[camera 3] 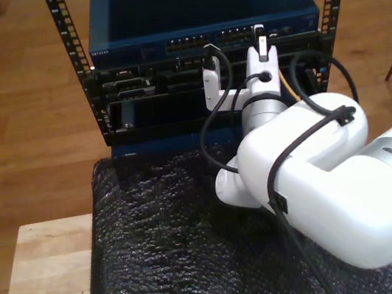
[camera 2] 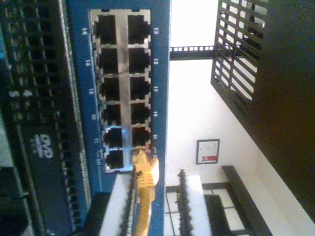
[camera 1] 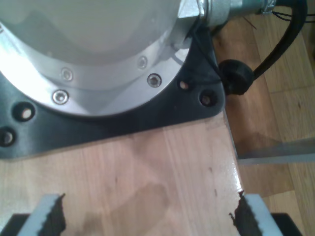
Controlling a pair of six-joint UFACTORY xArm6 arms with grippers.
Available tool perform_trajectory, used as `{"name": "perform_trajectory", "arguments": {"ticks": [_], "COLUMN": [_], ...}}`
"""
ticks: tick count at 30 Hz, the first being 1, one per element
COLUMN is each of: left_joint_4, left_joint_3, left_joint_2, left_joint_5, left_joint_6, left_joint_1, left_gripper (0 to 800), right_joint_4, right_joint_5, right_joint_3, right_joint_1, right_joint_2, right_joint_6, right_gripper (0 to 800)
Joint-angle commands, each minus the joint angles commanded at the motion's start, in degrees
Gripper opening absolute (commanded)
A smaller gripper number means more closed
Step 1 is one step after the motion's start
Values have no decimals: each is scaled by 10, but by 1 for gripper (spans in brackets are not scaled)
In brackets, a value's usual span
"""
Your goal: Grab the cable and plug it in
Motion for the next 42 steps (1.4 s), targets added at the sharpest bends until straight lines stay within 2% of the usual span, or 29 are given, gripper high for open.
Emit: {"name": "perform_trajectory", "arguments": {"ticks": [10,18,22,25,37,42], "left_joint_4": [0,0,0,0,0,0], "left_joint_3": [0,0,0,0,0,0], "left_joint_2": [0,0,0,0,0,0], "left_joint_5": [0,0,0,0,0,0], "left_joint_6": [0,0,0,0,0,0], "left_joint_1": [0,0,0,0,1,0], "left_gripper": [800,800,800,800,800,800], "right_joint_4": [2,-4,-7,-18,-23,-24], "right_joint_5": [54,155,239,309,597,732], "right_joint_3": [90,168,196,204,260,286], "right_joint_1": [11,-11,-48,-70,-175,-245], "right_joint_2": [-75,-197,-268,-307,-469,-528], "right_joint_6": [0,-1,-1,-7,-91,-133], "right_gripper": [324,374,426,502,702,728]}}
